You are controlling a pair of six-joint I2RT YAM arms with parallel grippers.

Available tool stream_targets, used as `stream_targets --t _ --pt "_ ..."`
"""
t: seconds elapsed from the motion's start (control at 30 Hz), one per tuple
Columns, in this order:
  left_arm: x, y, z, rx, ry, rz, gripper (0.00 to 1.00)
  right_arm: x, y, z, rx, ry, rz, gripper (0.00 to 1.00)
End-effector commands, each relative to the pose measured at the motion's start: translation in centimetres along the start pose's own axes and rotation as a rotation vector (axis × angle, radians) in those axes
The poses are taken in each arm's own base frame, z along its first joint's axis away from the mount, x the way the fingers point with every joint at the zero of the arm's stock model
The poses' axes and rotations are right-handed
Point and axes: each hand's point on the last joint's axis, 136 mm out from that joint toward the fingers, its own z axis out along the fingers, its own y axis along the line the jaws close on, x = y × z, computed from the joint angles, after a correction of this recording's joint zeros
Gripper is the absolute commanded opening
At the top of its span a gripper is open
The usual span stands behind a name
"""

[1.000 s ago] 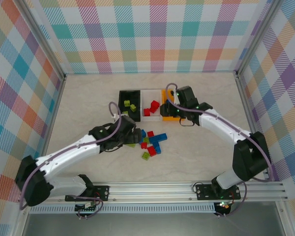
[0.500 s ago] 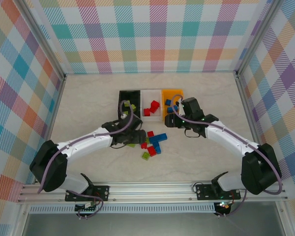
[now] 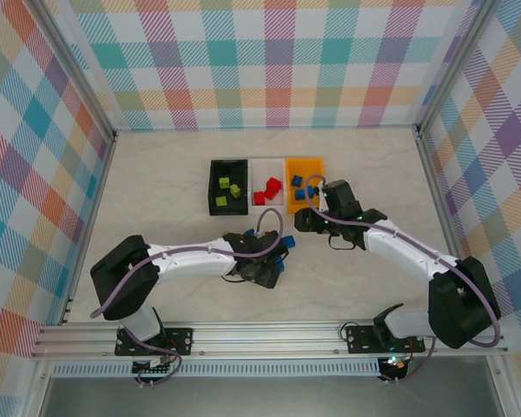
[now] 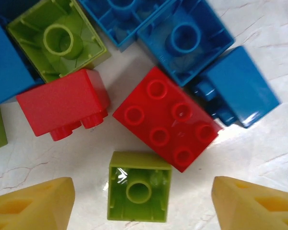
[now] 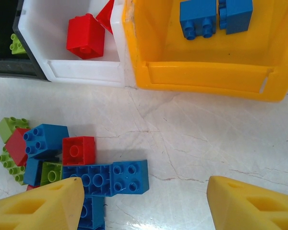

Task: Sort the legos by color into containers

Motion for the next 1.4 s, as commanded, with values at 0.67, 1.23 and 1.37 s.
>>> stream_targets --t 0.67,1.23,1.37 --pt "-1.6 0.7 -3.0 0.004 -0.079 -0.028 0.33 -0.9 -0.2 -0.9 0.003 -0.055 0.013 0.7" --pt "-15.5 15.7 -7.7 -0.124 -0.412 -0.54 0.27 -0.6 -0.2 -0.7 -0.004 -0.046 0.035 0.7" --pt "-18.2 18.1 -5.5 -0.205 -0.398 -0.573 0.28 -0.4 -0.2 -0.9 -0.002 -0.041 0.032 0.7"
